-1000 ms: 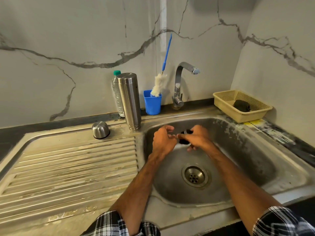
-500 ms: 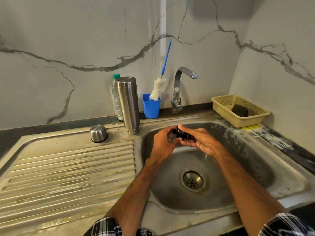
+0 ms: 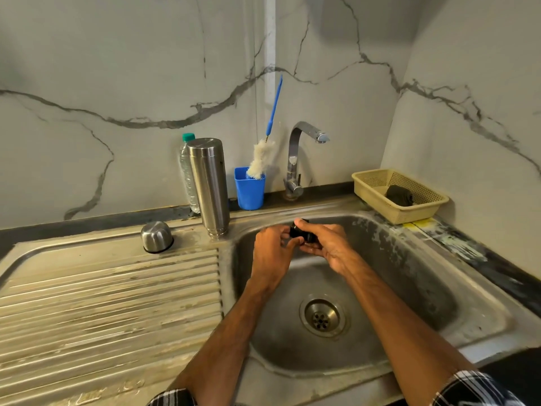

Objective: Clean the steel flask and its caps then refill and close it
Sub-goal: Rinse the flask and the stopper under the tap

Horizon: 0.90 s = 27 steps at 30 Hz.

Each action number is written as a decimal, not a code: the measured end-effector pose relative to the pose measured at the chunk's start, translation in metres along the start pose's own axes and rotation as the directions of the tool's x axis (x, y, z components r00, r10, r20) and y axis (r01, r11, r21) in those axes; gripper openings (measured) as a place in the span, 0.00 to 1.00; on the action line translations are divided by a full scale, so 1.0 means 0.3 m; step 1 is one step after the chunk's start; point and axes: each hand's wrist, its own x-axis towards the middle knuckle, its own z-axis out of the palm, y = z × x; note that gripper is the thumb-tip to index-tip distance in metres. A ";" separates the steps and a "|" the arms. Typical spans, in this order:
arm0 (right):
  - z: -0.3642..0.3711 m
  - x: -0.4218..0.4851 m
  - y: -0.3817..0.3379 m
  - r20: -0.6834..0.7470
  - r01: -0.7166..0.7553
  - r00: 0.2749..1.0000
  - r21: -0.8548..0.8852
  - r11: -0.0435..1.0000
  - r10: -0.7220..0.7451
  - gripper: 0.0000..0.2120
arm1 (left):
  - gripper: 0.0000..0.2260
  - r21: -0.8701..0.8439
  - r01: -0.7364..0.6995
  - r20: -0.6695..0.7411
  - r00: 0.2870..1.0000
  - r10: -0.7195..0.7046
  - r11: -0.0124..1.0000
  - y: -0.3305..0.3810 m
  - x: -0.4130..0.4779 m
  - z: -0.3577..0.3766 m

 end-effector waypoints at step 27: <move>0.026 -0.021 0.032 -0.053 0.116 0.963 -0.805 0.582 -0.266 0.20 | 0.17 0.012 0.243 0.036 0.969 -0.243 0.970 -0.033 0.001 -0.012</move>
